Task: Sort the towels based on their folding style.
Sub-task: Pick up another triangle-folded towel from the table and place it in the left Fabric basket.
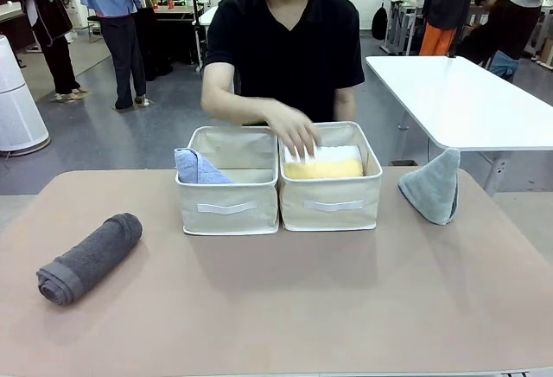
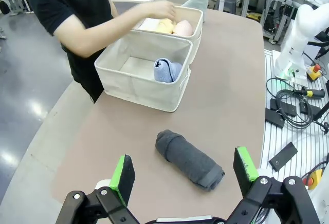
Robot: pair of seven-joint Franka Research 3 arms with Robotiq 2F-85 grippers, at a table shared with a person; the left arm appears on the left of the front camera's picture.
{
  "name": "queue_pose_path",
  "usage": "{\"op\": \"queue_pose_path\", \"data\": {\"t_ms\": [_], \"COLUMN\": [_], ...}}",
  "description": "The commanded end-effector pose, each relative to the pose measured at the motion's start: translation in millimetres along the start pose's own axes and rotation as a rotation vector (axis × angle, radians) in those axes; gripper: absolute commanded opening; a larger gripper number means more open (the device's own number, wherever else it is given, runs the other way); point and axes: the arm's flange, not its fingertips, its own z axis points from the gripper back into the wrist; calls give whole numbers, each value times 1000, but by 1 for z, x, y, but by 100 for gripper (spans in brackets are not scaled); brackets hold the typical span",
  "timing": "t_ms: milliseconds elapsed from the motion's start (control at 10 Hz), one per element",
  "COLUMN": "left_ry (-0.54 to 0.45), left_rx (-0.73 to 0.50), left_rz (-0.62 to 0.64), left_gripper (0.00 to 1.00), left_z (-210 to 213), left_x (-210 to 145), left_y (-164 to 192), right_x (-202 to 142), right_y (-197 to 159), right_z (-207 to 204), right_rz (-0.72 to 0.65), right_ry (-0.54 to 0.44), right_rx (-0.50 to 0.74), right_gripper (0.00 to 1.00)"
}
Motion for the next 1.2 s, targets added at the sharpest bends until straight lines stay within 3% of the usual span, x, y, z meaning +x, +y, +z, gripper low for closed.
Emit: {"op": "queue_pose_path", "data": {"t_ms": [0,200,400,600,700,800,1100], "left_ry": [-14,-14,-14,-14,-14,-14,-14], "left_rx": [-6,-6,-6,-6,-6,-6,-6], "left_rz": [-11,-11,-11,-11,-11,-11,-11], "left_gripper": [100,100,100,100,100,100,100], "left_z": [1,1,1,1,1,1,1], "left_x": [0,0,0,0,0,0,0], "left_y": [0,0,0,0,0,0,0], "right_x": [44,73,72,60,60,56,56], "right_y": [-26,-43,-60,-66,-63,-68,-68], "right_z": [-39,-83,-130,-156,-148,-161,-161], "right_rz": [-140,-254,-353,-374,-355,-355,-355], "right_ry": [228,405,527,550,506,545,545], "right_rx": [-45,-24,-75,-87,-46,-97,-97], "right_gripper": [100,100,100,100,100,100,100]}}
